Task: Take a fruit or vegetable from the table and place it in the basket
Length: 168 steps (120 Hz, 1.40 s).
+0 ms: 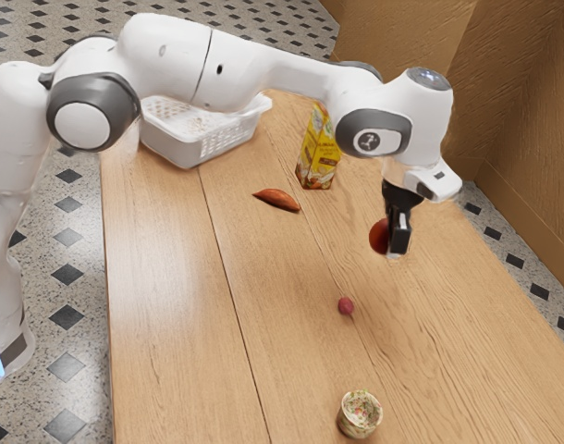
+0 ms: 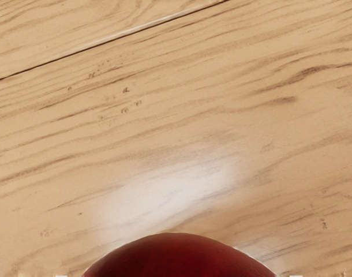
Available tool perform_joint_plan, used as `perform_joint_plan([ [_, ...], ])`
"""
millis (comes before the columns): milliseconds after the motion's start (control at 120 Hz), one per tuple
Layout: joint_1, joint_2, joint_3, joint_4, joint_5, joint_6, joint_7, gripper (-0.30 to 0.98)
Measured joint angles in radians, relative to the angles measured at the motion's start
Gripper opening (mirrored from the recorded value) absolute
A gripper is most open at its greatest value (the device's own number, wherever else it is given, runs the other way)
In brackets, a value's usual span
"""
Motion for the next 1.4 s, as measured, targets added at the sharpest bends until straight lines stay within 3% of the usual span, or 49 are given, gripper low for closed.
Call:
perform_joint_plan([
  [250,0.140,-0.160,0.055,-0.006,0.011,-0.081,0.000,0.45],
  [692,0.522,-0.241,0.111,-0.040,0.034,-0.121,0.001,0.45],
  [942,0.700,-0.332,0.109,-0.191,0.038,-0.117,0.002,0.45],
  [1200,0.805,-0.354,0.157,-0.316,0.043,-0.067,0.000,0.45],
  [1400,0.799,-0.349,0.161,-0.377,0.042,-0.012,-0.001,0.45],
])
